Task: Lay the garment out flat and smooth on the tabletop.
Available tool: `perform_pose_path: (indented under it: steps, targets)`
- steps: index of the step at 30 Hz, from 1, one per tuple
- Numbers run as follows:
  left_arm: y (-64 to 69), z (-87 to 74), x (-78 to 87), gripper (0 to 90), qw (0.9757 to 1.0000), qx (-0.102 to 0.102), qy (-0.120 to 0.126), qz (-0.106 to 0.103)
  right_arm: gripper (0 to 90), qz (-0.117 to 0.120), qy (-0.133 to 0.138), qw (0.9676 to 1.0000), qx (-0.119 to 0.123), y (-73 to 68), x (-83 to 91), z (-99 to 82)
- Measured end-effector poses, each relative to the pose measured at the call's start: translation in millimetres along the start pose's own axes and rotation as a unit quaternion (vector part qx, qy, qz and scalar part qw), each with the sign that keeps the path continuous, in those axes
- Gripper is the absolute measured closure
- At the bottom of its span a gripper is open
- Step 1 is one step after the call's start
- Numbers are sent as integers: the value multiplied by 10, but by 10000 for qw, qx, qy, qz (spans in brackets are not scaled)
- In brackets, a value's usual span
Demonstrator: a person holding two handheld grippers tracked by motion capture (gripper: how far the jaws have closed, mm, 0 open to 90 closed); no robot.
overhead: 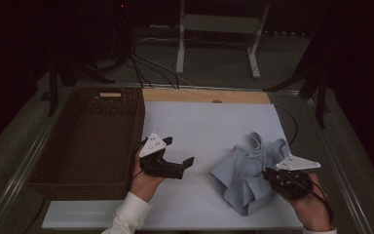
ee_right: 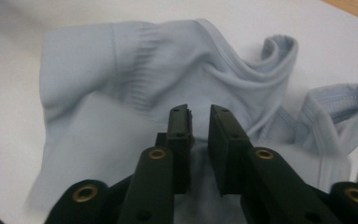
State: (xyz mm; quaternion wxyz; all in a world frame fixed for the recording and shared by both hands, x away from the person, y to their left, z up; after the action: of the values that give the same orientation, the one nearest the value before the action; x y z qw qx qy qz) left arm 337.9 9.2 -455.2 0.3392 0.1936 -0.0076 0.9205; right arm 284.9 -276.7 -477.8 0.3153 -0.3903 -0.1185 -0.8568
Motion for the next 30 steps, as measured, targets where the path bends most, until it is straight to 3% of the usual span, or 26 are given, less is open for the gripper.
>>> perform_pose_path:
  steps: [3,9,10,11,12,15,20,30]
  targets:
    - [0,0,-4,4,10000,3,0,-4,735,-74,70,9999,-124,71,62,-35]
    - [25,-12,-22,4,10000,-33,-23,-30,414,-342,505,9974,-372,208,100,48]
    - [25,-12,-22,4,10000,-33,-23,-30,414,-342,505,9974,-372,208,100,48]
    - [30,-15,-26,4,10000,-26,-25,-37,311,-361,704,9961,-385,226,114,88]
    - [30,-15,-26,4,10000,-26,-25,-37,311,-361,704,9961,-385,226,114,88]
    - [42,-20,-31,4,10000,-40,-35,-48,188,-415,998,9932,-431,258,123,138]
    - [57,-24,-38,4,10000,-58,-28,-55,145,-523,1321,9883,-557,330,127,168]
    - [209,-78,-133,7,9996,-225,-81,-139,107,-556,1636,9833,-570,379,86,156]
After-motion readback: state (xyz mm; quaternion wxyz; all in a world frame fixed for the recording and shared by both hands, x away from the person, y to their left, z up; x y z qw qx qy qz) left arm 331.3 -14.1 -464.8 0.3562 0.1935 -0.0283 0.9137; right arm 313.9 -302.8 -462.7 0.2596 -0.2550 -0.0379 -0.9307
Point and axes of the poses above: each handheld gripper's, and its own axes: x roughly backward along the jaws, z roughly out of its top, y roughly to its right, the point moved 9 cm from there along -x, roughly forward along the jaws, and after that the axes turned 11 degrees about z, right-handed, at the moved point
